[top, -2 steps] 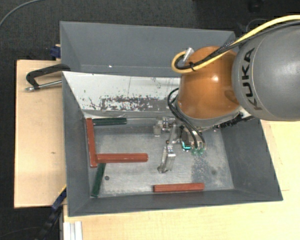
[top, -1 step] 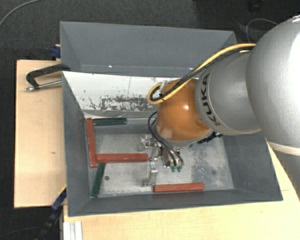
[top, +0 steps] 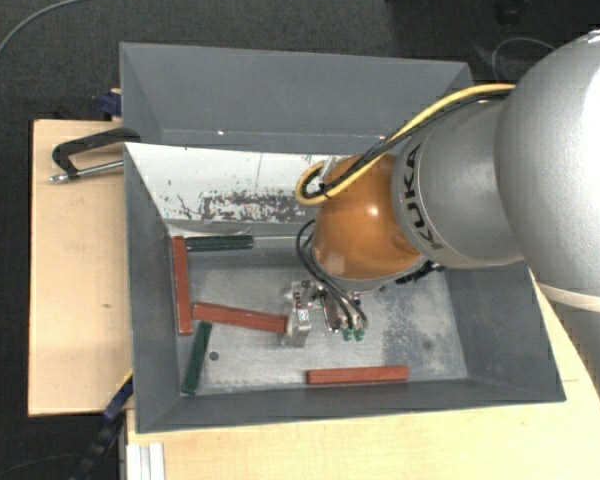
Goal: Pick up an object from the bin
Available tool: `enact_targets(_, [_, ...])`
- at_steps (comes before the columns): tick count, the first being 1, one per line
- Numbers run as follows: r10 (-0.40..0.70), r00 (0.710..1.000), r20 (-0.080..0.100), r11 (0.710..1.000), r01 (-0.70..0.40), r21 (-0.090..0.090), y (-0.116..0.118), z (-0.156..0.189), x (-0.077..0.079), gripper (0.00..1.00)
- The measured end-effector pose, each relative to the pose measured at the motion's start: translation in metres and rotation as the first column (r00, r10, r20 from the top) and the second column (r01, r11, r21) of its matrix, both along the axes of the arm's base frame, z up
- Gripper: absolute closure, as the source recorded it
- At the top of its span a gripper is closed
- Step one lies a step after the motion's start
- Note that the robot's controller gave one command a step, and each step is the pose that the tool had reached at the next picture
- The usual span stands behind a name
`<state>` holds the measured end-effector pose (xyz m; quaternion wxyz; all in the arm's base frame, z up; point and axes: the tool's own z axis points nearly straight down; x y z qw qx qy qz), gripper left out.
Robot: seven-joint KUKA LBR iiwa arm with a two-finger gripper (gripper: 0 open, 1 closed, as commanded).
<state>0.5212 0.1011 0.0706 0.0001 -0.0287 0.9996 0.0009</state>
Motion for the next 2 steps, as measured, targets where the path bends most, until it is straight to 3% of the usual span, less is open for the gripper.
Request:
enact_targets(1, [0.076, 0.997, 0.014, 0.997, -0.076, 0.001, 0.0010, 0.1600, -0.0122, 1.00])
enact_targets(2, [0.075, 0.997, 0.005, 0.997, -0.075, 0.000, 0.0006, 0.1551, -0.0134, 0.00])
